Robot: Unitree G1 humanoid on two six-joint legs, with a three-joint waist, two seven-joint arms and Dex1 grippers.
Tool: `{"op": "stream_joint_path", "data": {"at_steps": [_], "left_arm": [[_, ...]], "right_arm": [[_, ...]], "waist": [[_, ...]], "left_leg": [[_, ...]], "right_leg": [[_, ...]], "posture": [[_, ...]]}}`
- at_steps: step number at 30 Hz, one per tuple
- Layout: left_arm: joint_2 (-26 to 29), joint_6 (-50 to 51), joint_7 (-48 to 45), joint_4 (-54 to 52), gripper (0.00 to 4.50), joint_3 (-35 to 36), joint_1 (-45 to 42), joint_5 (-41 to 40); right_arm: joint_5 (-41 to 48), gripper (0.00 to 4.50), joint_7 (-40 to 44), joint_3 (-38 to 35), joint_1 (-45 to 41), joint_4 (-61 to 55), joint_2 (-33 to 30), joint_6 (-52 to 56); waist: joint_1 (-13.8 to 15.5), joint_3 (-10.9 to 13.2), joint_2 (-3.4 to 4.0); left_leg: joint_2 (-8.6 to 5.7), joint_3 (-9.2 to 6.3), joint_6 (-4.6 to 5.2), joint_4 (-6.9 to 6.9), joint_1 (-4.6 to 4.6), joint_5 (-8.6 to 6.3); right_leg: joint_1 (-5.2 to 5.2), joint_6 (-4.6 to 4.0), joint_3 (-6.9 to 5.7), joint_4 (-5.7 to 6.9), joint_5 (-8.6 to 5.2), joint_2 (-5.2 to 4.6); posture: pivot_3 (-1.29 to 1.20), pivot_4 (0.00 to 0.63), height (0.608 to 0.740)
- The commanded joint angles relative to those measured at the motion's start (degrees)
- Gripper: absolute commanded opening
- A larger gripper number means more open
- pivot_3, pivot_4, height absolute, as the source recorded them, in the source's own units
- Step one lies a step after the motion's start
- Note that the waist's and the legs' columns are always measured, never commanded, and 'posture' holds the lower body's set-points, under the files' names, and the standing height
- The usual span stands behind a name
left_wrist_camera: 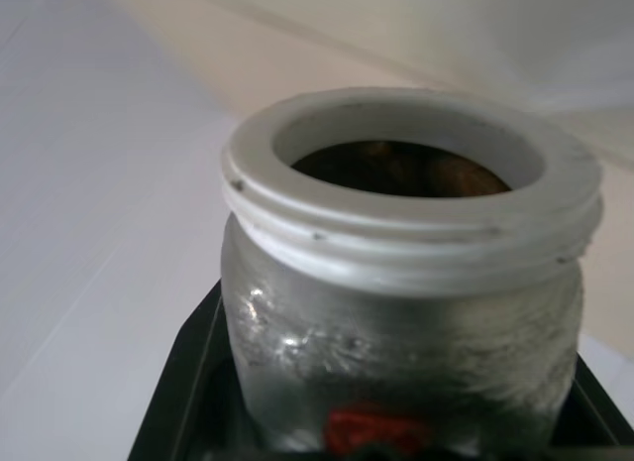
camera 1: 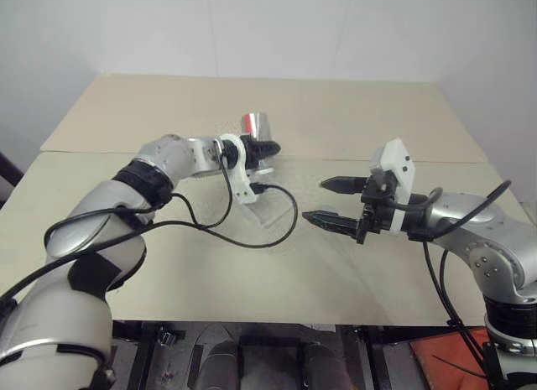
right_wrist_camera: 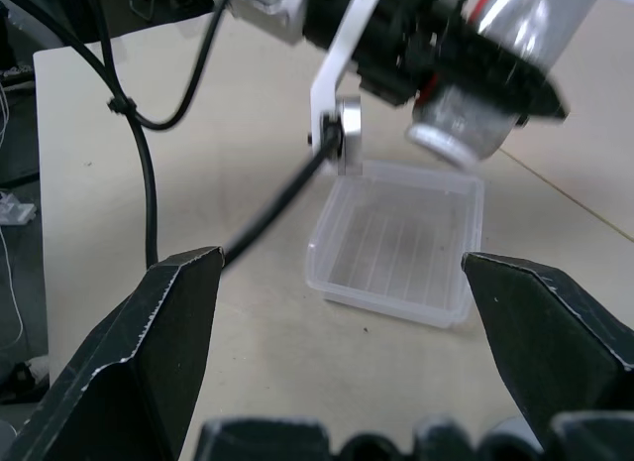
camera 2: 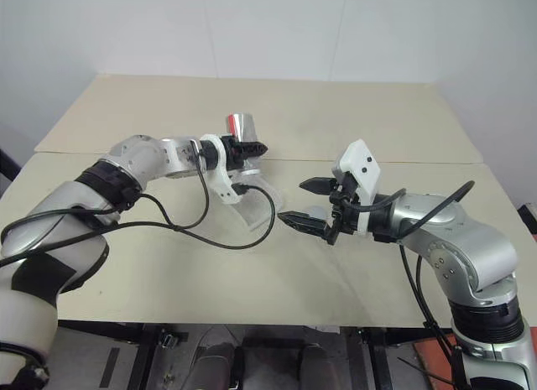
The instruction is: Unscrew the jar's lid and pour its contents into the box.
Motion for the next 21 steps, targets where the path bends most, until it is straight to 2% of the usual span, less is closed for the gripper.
{"op": "stream_joint_path", "data": {"at_steps": [1, 4, 6, 8, 10, 12, 17, 21], "left_arm": [[1.9, -0.3, -6.3, -2.1, 1.96, 9.9, 3.8, -14.0], [2.9, -0.3, -8.9, -2.5, 1.96, 15.7, 6.4, -21.4], [2.9, -1.1, -11.8, -2.0, 1.96, 20.7, 8.5, -29.4], [1.2, 3.0, -20.4, -3.6, 1.96, 27.0, 12.3, -41.4], [-2.2, 13.7, -28.7, -8.0, 1.96, 35.0, 16.9, -54.8], [-5.4, 26.5, -33.7, -13.4, 1.96, 41.4, 20.2, -64.1], [-10.2, 41.2, -35.1, -23.2, 1.96, 51.0, 28.4, -76.2], [-12.1, 43.8, -35.3, -30.7, 1.96, 52.7, 37.0, -79.3]], "right_arm": [[-0.9, 4.48, 0.3, -0.9, -0.6, 0.0, -0.3, -2.0], [-1.2, 4.48, 0.4, -1.1, -0.1, 0.1, -0.1, -2.2], [-1.4, 4.48, 0.1, -1.1, 0.5, -0.2, 0.0, -2.2], [-1.2, 4.48, -0.2, -1.5, 1.3, -0.7, 0.0, -2.1], [-0.9, 4.48, -0.6, -2.1, 2.0, -1.1, 0.1, -2.0], [-0.6, 4.48, -1.0, -2.8, 2.7, -1.3, 0.2, -1.9], [-1.8, 4.48, -2.2, -4.4, 4.7, -0.2, 1.2, -4.6], [-4.7, 4.48, 0.2, -5.3, 8.1, 2.1, -0.6, -8.8]], "waist": [[-0.2, 0.0, 0.01], [-0.3, 0.0, 0.01], [-0.3, 0.0, 0.01], [-0.3, 0.0, 0.01], [-0.1, 0.0, 0.02], [-0.1, 0.0, 0.02], [-0.5, 0.0, 0.03], [-0.6, 0.0, 0.03]], "left_leg": [[0.01, 0.00, 0.00, 0.00, 0.01, 0.00], [0.05, 0.01, 0.00, 0.01, 0.04, 0.00], [0.04, 0.00, 0.00, 0.00, 0.04, 0.00], [0.03, 0.00, 0.00, 0.02, 0.02, 0.00], [0.02, 0.00, 0.00, 0.04, 0.01, 0.00], [0.04, -0.03, 0.00, 0.14, -0.01, 0.00], [0.05, -0.11, 0.00, 0.18, 0.05, 0.00], [0.02, -0.12, 0.00, 0.18, 0.09, 0.00]], "right_leg": [[0.00, 0.00, 0.00, 0.01, 0.00, 0.00], [-0.01, -0.01, 0.01, 0.07, 0.00, 0.01], [-0.01, -0.01, 0.00, 0.06, 0.00, 0.02], [-0.01, -0.01, 0.00, 0.03, 0.00, 0.00], [0.00, -0.01, -0.01, 0.03, 0.00, -0.02], [0.03, -0.01, -0.05, 0.07, 0.00, -0.02], [0.11, 0.00, -0.04, 0.07, 0.01, 0.04], [0.15, 0.00, -0.01, 0.06, 0.00, 0.02]], "posture": [[0.00, 0.150, 0.740], [0.00, 0.150, 0.740], [0.00, 0.150, 0.740], [0.00, 0.150, 0.740], [0.00, 0.150, 0.740], [0.00, 0.150, 0.740], [0.00, 0.150, 0.740], [0.00, 0.150, 0.740]]}}
